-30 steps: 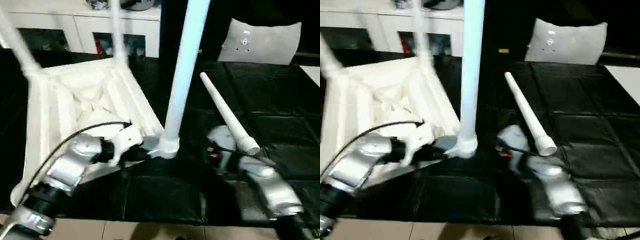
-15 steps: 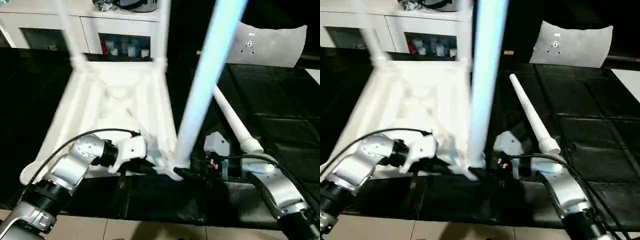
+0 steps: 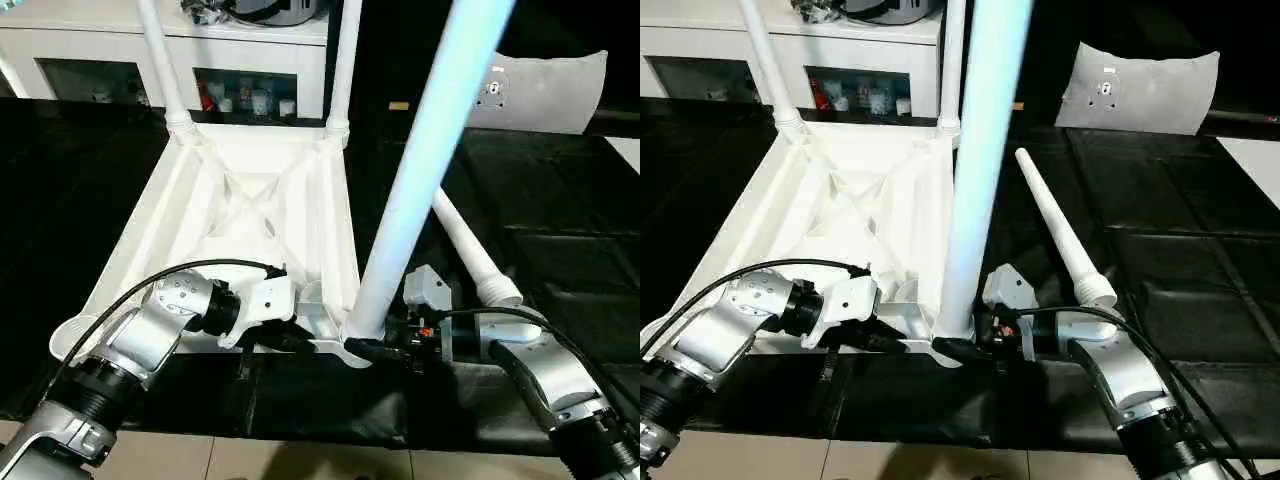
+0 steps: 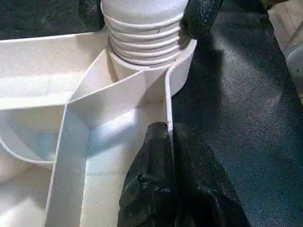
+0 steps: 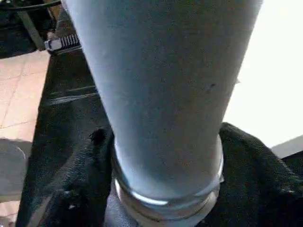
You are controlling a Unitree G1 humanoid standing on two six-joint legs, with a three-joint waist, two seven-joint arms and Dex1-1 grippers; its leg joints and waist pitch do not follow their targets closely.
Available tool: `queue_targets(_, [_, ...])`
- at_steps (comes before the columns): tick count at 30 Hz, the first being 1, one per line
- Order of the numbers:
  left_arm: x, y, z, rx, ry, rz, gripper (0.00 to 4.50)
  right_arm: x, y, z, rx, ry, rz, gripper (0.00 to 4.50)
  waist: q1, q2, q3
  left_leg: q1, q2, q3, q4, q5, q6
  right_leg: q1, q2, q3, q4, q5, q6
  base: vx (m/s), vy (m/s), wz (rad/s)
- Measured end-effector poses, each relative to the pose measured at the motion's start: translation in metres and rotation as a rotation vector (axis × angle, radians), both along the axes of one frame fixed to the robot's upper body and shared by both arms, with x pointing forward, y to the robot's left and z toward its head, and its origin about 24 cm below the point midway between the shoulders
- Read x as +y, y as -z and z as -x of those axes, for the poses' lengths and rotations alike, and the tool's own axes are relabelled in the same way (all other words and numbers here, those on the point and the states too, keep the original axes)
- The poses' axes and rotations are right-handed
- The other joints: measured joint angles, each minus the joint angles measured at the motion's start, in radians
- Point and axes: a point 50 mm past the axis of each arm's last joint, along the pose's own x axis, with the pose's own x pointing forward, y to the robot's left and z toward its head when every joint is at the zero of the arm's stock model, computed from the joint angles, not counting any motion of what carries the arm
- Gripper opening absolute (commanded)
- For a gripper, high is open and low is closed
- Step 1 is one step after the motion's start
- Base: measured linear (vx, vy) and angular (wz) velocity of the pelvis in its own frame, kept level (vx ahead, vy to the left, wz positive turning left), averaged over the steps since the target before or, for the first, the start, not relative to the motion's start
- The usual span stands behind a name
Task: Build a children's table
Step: Rotate leg to tighten
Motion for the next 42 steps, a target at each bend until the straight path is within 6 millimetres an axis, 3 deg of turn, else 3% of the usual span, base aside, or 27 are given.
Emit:
queue_targets(9, [0.002, 0.000, 0.001, 0.032, -0.044, -0.002, 0.00, 0.003, 0.002, 0.002, 0.040, 0.033, -0.029, 2.78, -0.001, 0.000, 0.000, 0.000, 0.001, 0.000, 0.001, 0.000, -0.001, 0.000, 0.000, 0.000, 0.002, 0.000, 0.000, 0.000, 0.000, 0.00])
queue_targets(12, [-0.002, 0.003, 0.001, 0.053, -0.160, 0.028, 0.00, 0.010, 0.007, 0.003, 0.042, 0.130, -0.056, 2.77, -0.002, 0.003, -0.002, 0.001, 0.001, 0.000, 0.004, 0.000, -0.005, 0.000, 0.000, 0.000, 0.003, 0.000, 0.000, 0.000, 0.000, 0.00])
queue_targets(19, [-0.034, 0.011, -0.006, 0.078, -0.559, 0.132, 0.00, 0.026, 0.016, -0.022, 0.002, 0.604, -0.105, 2.76, -0.061, 0.006, -0.004, 0.003, 0.002, 0.000, 0.007, 0.004, -0.006, 0.000, 0.000, -0.002, 0.000, -0.003, 0.006, 0.000, 0.000, 0.00])
queue_targets(25, [-0.059, 0.012, -0.010, 0.032, -0.714, 0.158, 0.00, 0.035, 0.015, -0.038, -0.004, 0.799, -0.108, 2.76, -0.066, 0.015, -0.009, -0.001, 0.001, -0.001, 0.005, 0.004, -0.005, 0.000, 0.000, -0.003, -0.005, -0.003, 0.006, 0.000, 0.000, 0.00])
queue_targets(30, [-0.063, 0.010, -0.011, 0.004, -0.723, 0.147, 0.00, 0.037, 0.014, -0.042, -0.007, 0.829, -0.111, 2.76, -0.064, 0.016, -0.010, -0.003, 0.001, -0.002, 0.003, 0.002, -0.002, 0.000, 0.000, -0.003, -0.006, -0.002, 0.007, 0.000, 0.000, 0.00])
queue_targets(31, [-0.063, 0.010, -0.011, 0.003, -0.722, 0.147, 0.00, 0.036, 0.014, -0.043, -0.008, 0.828, -0.112, 3.11, -0.064, 0.016, -0.010, -0.002, 0.001, -0.002, 0.002, 0.002, -0.002, 0.000, 0.000, -0.003, -0.006, -0.002, 0.007, 0.000, 0.000, 0.00])
queue_targets(34, [-0.061, 0.009, -0.012, -0.009, -0.703, 0.136, 0.00, 0.036, 0.014, -0.042, -0.008, 0.820, -0.123, 3.48, -0.064, 0.016, -0.010, -0.002, 0.002, -0.002, 0.001, 0.002, -0.002, 0.000, 0.001, -0.004, -0.006, -0.001, 0.006, 0.000, 0.000, 0.00])
queue_targets(42, [-0.042, 0.009, -0.015, -0.030, -0.590, 0.104, 0.00, 0.015, 0.020, -0.024, -0.036, 0.642, -0.112, 3.99, -0.060, 0.016, -0.010, -0.003, 0.002, -0.003, 0.001, 0.002, -0.002, -0.001, 0.001, -0.004, -0.006, -0.001, 0.006, 0.000, 0.000, 0.00])
